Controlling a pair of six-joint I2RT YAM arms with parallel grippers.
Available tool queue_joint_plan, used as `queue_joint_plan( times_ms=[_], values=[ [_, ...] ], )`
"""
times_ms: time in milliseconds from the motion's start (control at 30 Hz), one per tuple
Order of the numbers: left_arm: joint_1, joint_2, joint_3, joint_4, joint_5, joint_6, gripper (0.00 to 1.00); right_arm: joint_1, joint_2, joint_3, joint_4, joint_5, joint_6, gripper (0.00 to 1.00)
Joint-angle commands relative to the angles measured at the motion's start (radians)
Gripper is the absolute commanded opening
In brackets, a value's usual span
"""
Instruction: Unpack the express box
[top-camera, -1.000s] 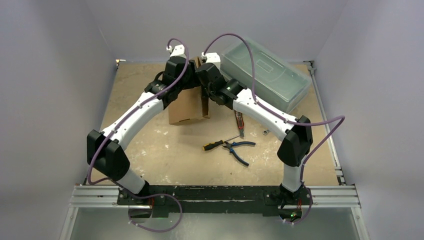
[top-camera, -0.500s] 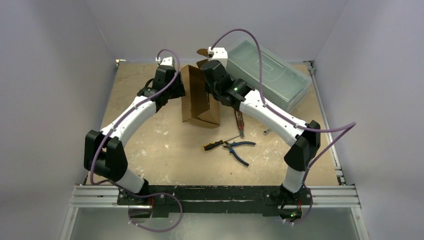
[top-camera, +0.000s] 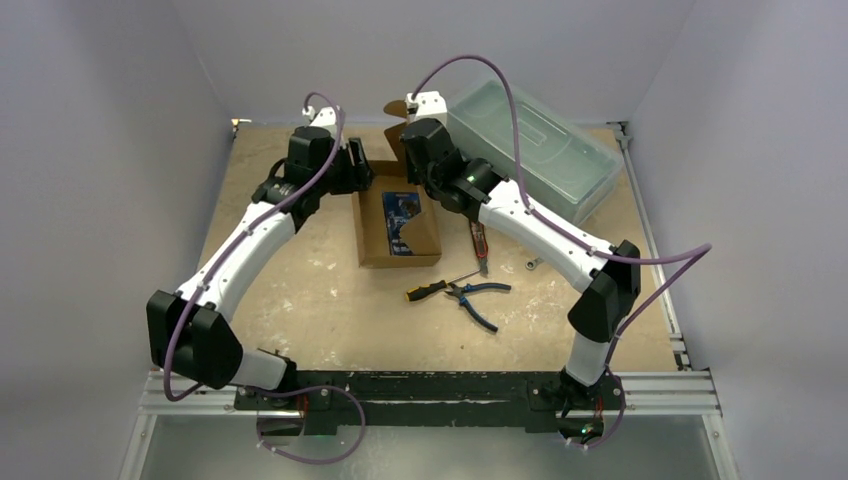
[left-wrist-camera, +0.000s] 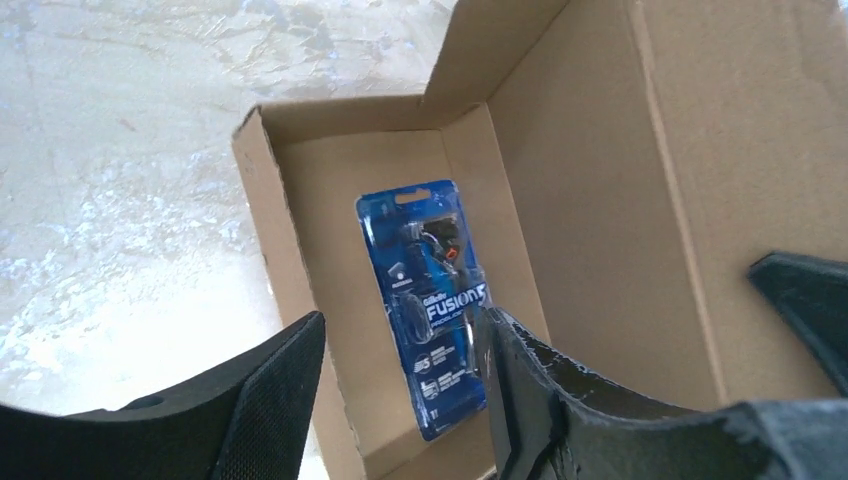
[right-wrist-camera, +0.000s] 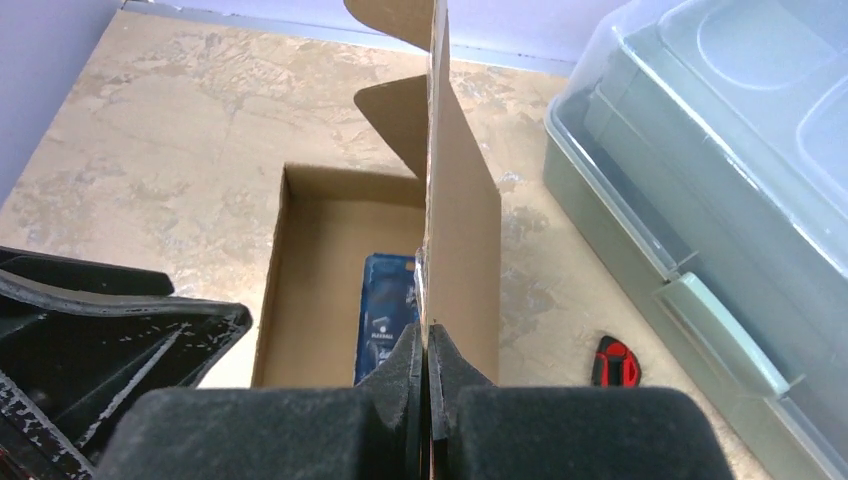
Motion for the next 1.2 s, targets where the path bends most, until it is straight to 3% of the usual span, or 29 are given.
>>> queue_joint_plan(
  times_ms=[0,267,367,567,733,833,1000,1167],
  values=[
    [0.031,-0.037,-0.044,-0.028,0.024,0.03,0.57,0.002,0.0,0.061,0.023,-0.009,-0.096,0.0],
    [0.055,-0.073,-0.146,-0.016,0.268,-0.004,0.54,-0.003,-0.015,0.073,0.029,-0.054,-0.071,0.0],
    [0.055,-0.07,-0.202,0.052,0.333,-0.074,0.54,-0.043,-0.028,0.045,0.035,-0.141,-0.013,0.0],
    [0.033,0.021,-0.25,0.116,0.322,-0.254,0.54,-0.157,-0.11,-0.102,0.125,-0.375,0.068,0.0],
    [-0.055,0.073,-0.222,0.102,0.171,-0.302,0.56,-0.207,-0.152,-0.185,0.183,-0.417,0.083,0.01],
    [-0.106,0.136,-0.156,0.059,0.115,-0.22,0.57,-0.256,-0.146,-0.204,0.191,-0.486,0.099,0.05],
    [-0.119,0.199,-0.069,-0.051,0.177,0.122,0.57,-0.303,-0.149,-0.242,0.21,-0.545,0.063,0.11],
    [-0.05,0.141,-0.107,-0.014,0.255,0.207,0.57,-0.327,-0.152,-0.243,0.153,-0.47,-0.013,0.25]
  ],
)
